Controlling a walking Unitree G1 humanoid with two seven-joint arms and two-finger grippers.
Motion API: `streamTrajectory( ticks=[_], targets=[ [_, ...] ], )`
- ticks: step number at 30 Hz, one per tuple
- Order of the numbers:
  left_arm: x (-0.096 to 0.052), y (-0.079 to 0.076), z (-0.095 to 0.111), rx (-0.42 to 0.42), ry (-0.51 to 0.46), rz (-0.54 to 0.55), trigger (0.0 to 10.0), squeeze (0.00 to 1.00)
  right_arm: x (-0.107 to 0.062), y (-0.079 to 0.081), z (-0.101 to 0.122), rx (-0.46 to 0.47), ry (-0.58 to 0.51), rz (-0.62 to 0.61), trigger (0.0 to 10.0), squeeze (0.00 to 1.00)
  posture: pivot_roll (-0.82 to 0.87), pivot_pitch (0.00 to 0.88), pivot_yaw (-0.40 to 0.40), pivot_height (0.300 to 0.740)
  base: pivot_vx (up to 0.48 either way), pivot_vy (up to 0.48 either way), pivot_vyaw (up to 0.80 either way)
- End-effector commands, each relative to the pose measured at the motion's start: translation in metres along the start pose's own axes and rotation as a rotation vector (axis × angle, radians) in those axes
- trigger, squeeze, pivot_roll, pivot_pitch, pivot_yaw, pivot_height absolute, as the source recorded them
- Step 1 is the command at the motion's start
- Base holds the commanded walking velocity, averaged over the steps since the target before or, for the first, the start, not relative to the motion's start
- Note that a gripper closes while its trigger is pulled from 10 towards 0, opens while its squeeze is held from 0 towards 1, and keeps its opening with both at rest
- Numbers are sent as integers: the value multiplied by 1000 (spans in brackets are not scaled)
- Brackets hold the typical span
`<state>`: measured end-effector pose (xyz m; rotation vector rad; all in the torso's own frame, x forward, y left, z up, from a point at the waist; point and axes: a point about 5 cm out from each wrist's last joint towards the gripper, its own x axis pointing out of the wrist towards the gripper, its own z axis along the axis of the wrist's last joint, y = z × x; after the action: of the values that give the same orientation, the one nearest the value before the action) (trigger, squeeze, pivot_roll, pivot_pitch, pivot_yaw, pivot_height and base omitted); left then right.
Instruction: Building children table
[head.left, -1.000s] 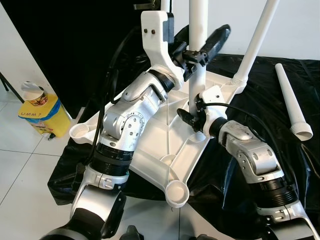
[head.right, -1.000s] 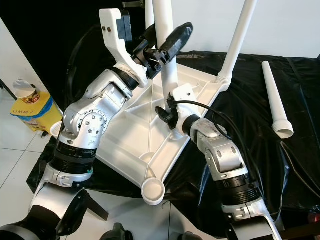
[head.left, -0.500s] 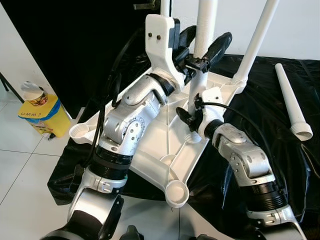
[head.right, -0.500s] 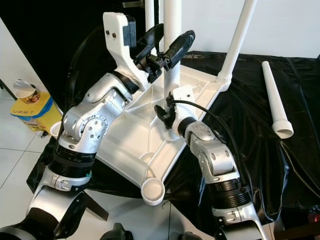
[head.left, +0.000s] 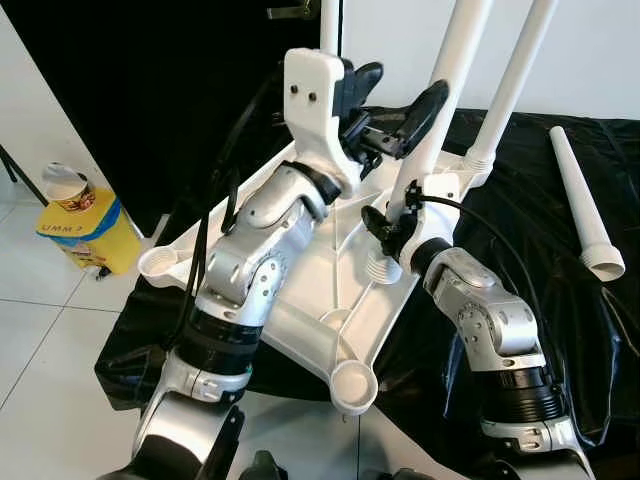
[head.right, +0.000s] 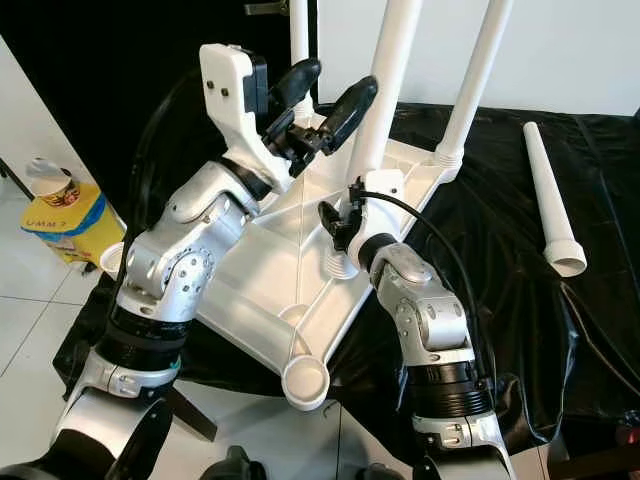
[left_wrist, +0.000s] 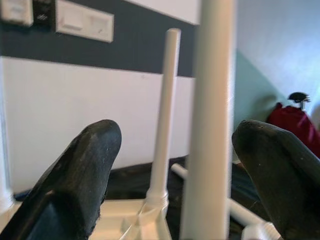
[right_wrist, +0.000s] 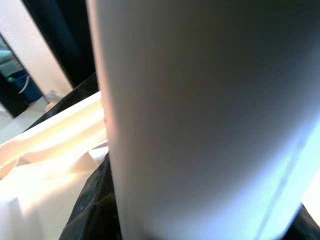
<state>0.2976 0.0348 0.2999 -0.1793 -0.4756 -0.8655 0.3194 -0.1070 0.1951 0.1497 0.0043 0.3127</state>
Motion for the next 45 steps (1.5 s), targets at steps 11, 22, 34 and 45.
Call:
streamTrajectory(
  ticks=[11, 22, 34, 45],
  targets=[
    [-26, 11, -22, 73, 80, 118, 10000, 0, -11, -12, 0, -51, -92, -95, 10000, 0, 22, 34, -23, 740, 0, 0, 0],
    [-60, 17, -47, 160, 211, 165, 10000, 0, -21, -21, -2, -80, -149, -121, 10000, 0, 24, 32, -38, 740, 0, 0, 0],
    [-107, 19, -76, 194, 384, 146, 10000, 0, -33, -21, -8, -88, -207, -95, 10000, 0, 22, 36, -52, 740, 0, 0, 0],
    [-141, 13, -78, 187, 469, 38, 10000, 0, -42, -25, -5, -100, -243, -104, 10000, 0, 13, 46, -53, 740, 0, 0, 0]
  ],
)
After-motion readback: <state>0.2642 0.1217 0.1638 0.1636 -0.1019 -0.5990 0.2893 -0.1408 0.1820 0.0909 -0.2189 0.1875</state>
